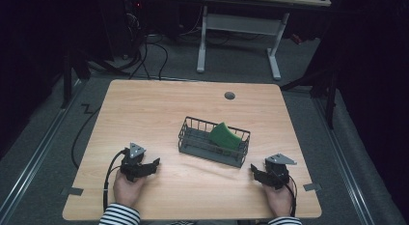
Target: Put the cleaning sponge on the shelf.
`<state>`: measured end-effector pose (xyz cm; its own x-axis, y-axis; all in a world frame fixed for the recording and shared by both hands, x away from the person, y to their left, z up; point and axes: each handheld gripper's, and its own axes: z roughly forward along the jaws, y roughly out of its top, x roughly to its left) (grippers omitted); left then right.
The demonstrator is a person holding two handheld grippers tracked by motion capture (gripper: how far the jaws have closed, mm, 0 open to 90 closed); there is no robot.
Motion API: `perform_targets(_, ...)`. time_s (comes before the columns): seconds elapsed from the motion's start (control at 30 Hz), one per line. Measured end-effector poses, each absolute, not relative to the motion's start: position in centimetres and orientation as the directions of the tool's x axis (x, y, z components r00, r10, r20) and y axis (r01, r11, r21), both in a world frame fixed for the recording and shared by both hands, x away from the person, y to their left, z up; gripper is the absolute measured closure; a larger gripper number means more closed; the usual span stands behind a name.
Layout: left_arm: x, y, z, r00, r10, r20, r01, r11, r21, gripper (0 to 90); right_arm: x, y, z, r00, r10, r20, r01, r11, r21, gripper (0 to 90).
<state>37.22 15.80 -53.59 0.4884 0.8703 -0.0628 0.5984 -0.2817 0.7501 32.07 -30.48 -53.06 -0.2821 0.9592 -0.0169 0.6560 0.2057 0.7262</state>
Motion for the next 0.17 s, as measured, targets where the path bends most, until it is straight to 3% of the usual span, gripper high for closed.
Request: perform_targets(0.17,37.21,15.80,-53.59,0.488,0.870,-0.063,0.598,-0.282,0.750,29.3,32.08,-30.48,-53.06,-0.283,0.959,-0.017,0.656,0.206,0.726,34.5)
